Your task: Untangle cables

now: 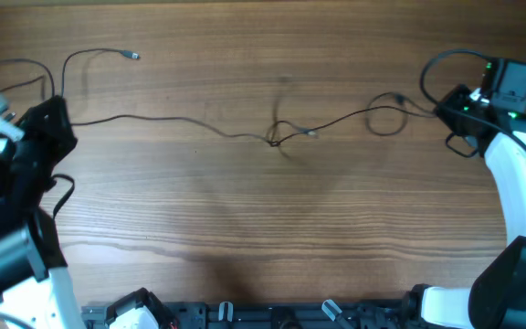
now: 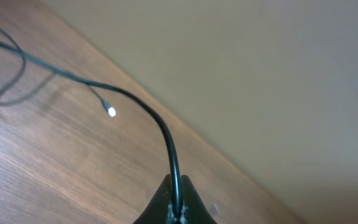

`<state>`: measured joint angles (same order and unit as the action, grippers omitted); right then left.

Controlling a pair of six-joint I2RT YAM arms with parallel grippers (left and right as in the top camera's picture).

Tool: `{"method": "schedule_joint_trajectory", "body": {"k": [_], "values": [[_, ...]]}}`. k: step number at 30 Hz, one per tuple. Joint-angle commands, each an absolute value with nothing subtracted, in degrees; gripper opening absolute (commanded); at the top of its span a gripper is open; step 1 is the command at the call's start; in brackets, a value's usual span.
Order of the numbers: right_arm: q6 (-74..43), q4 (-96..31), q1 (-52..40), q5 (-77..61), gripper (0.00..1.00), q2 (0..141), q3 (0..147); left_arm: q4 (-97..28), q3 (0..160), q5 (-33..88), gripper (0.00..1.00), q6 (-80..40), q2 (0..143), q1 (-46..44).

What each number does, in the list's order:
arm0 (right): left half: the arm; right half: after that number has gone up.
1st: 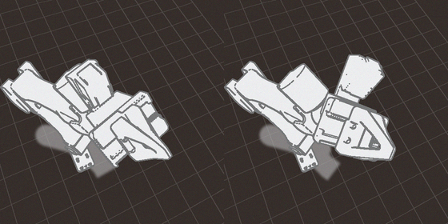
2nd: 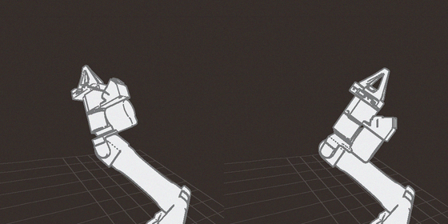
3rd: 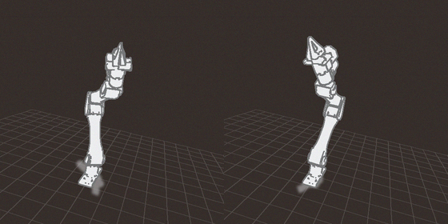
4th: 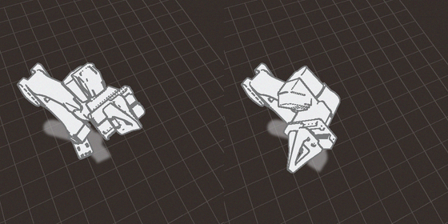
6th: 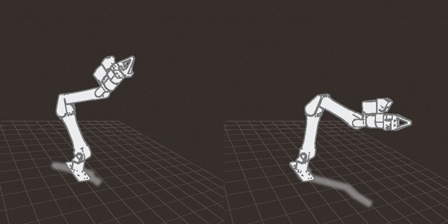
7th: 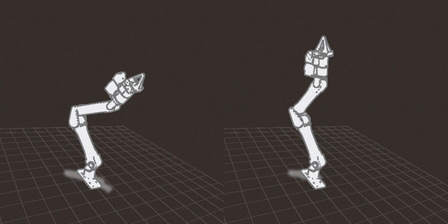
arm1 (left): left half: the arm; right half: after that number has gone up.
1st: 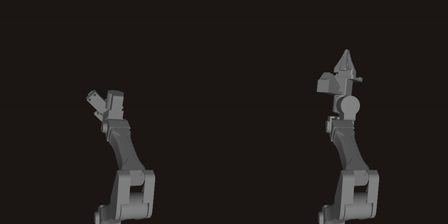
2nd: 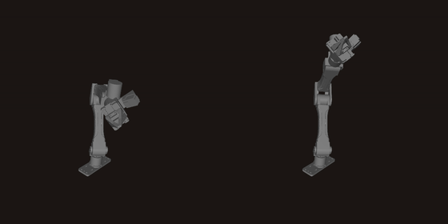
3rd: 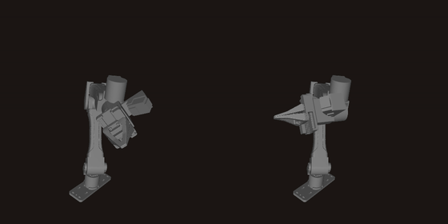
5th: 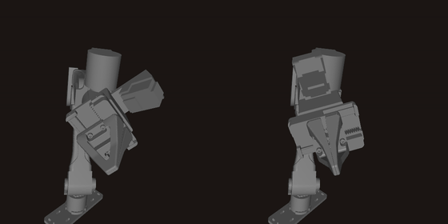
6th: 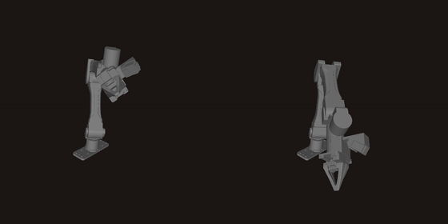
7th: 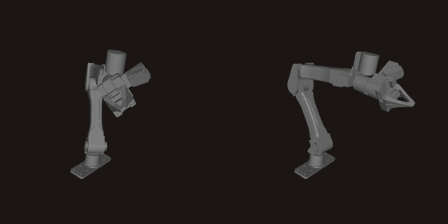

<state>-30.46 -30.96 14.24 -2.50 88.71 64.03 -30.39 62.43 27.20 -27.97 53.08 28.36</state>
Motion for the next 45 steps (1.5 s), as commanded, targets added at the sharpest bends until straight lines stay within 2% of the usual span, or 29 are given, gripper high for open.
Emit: {"method": "schedule_joint_trajectory", "body": {"k": [1,4,8,12,15,18,21,24,25,27,28,29,30,33,34,38,41,45], "values": [[-32.4,-31.6,16.6,-1.9,0.04,89.0,64.1,-29.4,63.0,29.1,0.04,-27.7,50.0,30.4],[-38.0,-34.8,17.2,4.5,0.04,89.0,64.1,-27.6,63.0,26.6,0.04,-27.7,48.8,30.9],[-46.7,-41.0,18.2,20.6,0.04,89.0,64.1,-25.3,63.0,12.1,0.04,-36.5,48.3,35.2],[-48.2,-40.8,22.7,18.3,0.04,89.0,64.1,-28.8,63.0,4.6,0.04,-45.4,48.9,44.9],[-43.9,-38.3,25.0,11.3,0.04,89.0,64.1,-33.8,63.0,4.9,0.04,-50.9,50.8,51.2],[-42.5,-37.0,25.1,10.2,0.04,89.0,64.1,-38.3,63.0,5.1,0.04,-54.8,53.2,54.4],[-48.8,-37.8,26.5,13.7,0.04,89.1,64.1,-40.7,63.0,5.6,0.04,-57.0,56.9,57.3],[-52.3,-36.8,30.4,10.5,0.05,89.3,64.1,-41.0,63.0,11.4,0.04,-57.0,62.3,62.0],[-50.7,-35.4,31.5,7.2,0.04,89.5,64.1,-40.8,63.0,13.4,0.04,-56.8,63.7,63.0],[-39.5,-29.9,31.8,-4.6,0.06,90.5,64.1,-38.8,63.0,21.8,0.04,-53.4,66.8,63.9],[-32.0,-27.2,31.2,-13.3,0.15,91.2,64.1,-37.2,63.0,28.4,0.04,-50.7,68.3,63.7],[-26.7,-25.6,30.5,-20.3,0.33,91.6,64.1,-36.0,63.0,34.2,0.04,-48.4,69.3,63.3],[-22.4,-24.5,29.6,-26.7,0.56,92.2,64.1,-34.9,63.0,40.5,0.04,-46.0,70.3,62.6],[-16.9,-23.4,23.9,-34.4,0.96,93.4,64.1,-32.4,63.0,54.5,0.04,-39.1,72.0,57.2],[-15.2,-23.5,21.2,-34.4,1.00,93.6,64.1,-32.4,63.0,55.7,0.04,-38.1,72.0,54.5],[-14.0,-23.6,10.7,-34.4,1.00,93.6,64.1,-30.5,63.0,57.9,0.04,-33.3,71.5,43.3],[-13.5,-23.6,3.0,-34.4,1.00,94.0,64.1,-24.7,63.0,59.0,0.04,-31.9,71.2,35.1],[-5.7,-23.5,-4.8,-34.4,1.00,96.1,64.1,-18.8,63.0,58.9,0.04,-31.9,71.2,29.6]]}}
